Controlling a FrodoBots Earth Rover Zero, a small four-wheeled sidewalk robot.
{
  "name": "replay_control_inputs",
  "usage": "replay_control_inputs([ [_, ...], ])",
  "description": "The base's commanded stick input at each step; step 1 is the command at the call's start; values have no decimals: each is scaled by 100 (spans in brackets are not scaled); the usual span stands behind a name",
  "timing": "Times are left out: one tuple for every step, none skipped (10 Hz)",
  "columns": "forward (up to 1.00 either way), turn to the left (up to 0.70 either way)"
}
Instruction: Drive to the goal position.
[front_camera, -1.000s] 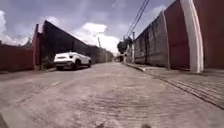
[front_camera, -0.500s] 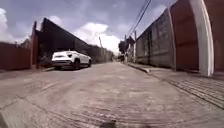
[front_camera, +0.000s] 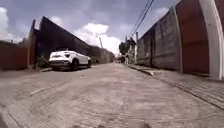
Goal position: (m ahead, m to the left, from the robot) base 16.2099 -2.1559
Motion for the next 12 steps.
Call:
replay_control_inputs([
  [85,1],
  [85,-4],
  [85,-32],
  [85,-33],
  [85,-10],
  [85,-1],
  [85,1],
  [85,1],
  [85,1],
  [85,1],
  [85,1],
  [85,1],
])
